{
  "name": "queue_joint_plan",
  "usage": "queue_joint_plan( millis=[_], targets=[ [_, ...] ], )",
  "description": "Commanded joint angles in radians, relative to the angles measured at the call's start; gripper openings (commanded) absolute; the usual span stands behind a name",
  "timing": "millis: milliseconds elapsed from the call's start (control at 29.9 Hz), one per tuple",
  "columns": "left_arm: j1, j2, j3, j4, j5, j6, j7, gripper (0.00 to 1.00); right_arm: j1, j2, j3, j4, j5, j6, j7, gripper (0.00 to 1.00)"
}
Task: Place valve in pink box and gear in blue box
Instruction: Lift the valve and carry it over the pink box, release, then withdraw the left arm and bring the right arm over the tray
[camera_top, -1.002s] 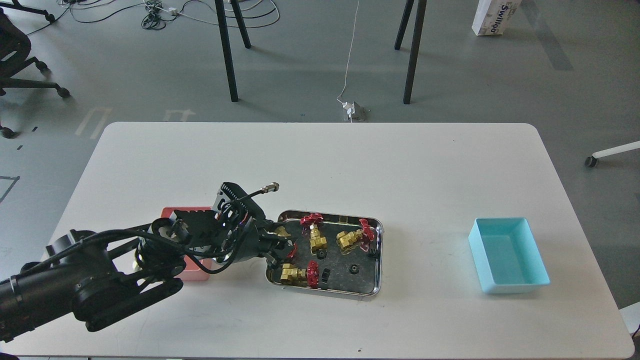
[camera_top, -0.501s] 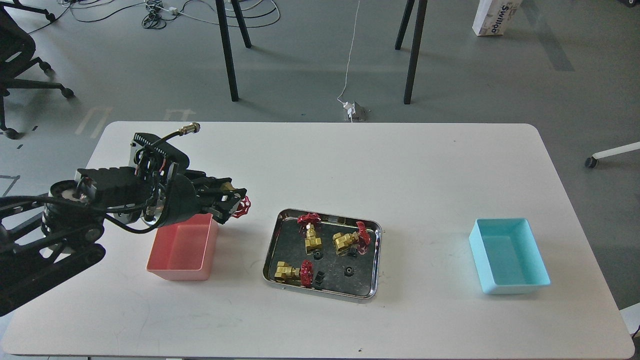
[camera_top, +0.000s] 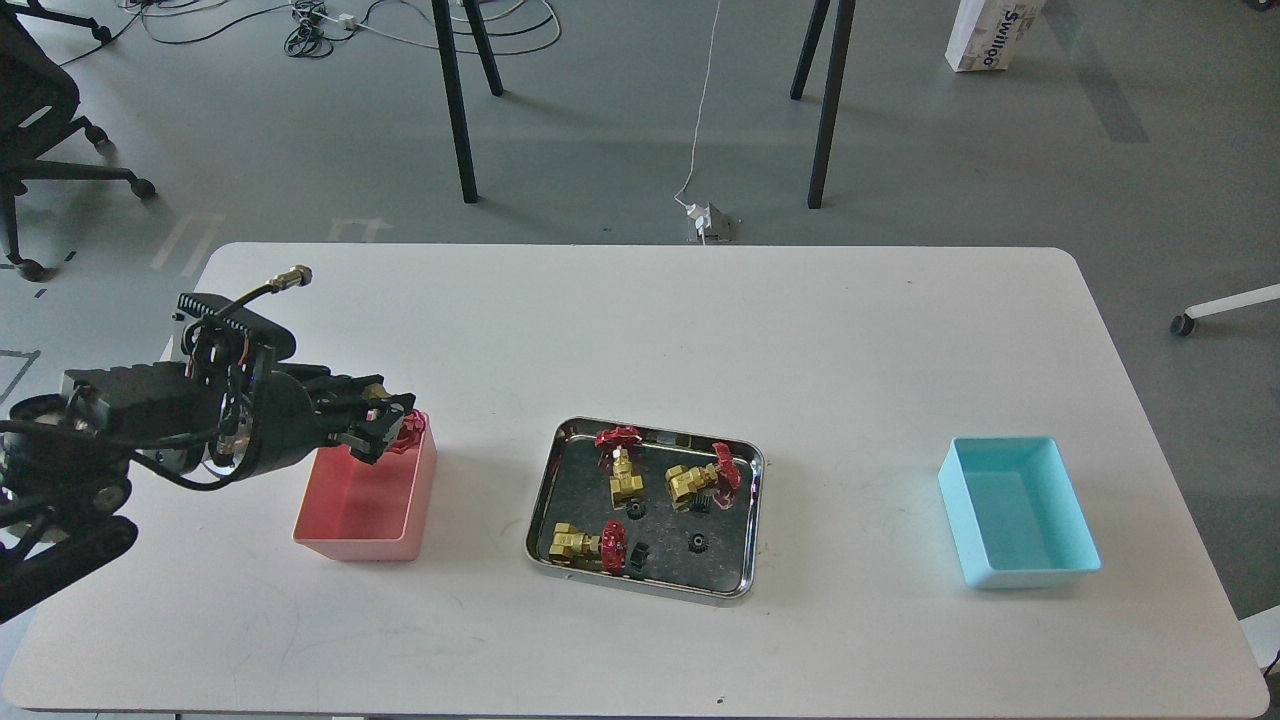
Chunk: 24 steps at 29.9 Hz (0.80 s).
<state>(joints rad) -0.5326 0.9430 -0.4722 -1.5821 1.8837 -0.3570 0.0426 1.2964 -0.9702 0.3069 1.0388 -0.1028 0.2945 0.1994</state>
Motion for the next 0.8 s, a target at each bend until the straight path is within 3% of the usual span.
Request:
queue_joint_plan(
  millis=[0, 267, 434, 468, 501, 635, 768],
  targets=[
    [0.025, -0.001, 0.000, 0.027, 0.005, 0.024, -0.003, 0.18, 0.000, 0.007, 0.000, 0.000, 0.000, 0.000, 0.000, 0.99],
    [0.049, -0.003, -0.002, 0.068, 0.006, 0.053, -0.009, 0.23, 0.012, 0.011, -0.002, 0.000, -0.001, 0.000, 0.000, 0.99],
    [0.063, -0.007, -0.006, 0.068, 0.006, 0.069, -0.001, 0.62, 0.012, 0.011, -0.003, 0.001, -0.003, 0.000, 0.000, 0.99],
    [0.066, -0.009, -0.006, 0.067, 0.005, 0.078, 0.000, 0.77, 0.012, 0.011, -0.005, 0.001, -0.003, 0.000, 0.000, 0.99],
    [0.066, -0.010, -0.009, 0.067, 0.003, 0.085, -0.001, 0.83, 0.012, 0.011, -0.006, 0.001, -0.003, 0.000, 0.000, 0.99],
    [0.066, -0.010, -0.019, 0.067, -0.008, 0.102, 0.000, 0.92, 0.011, 0.011, -0.011, 0.006, -0.021, 0.002, 0.000, 0.99],
    [0.068, -0.012, -0.091, 0.067, -0.070, 0.098, -0.003, 0.94, 0.011, 0.030, -0.011, 0.023, -0.106, 0.017, -0.002, 0.99]
  ],
)
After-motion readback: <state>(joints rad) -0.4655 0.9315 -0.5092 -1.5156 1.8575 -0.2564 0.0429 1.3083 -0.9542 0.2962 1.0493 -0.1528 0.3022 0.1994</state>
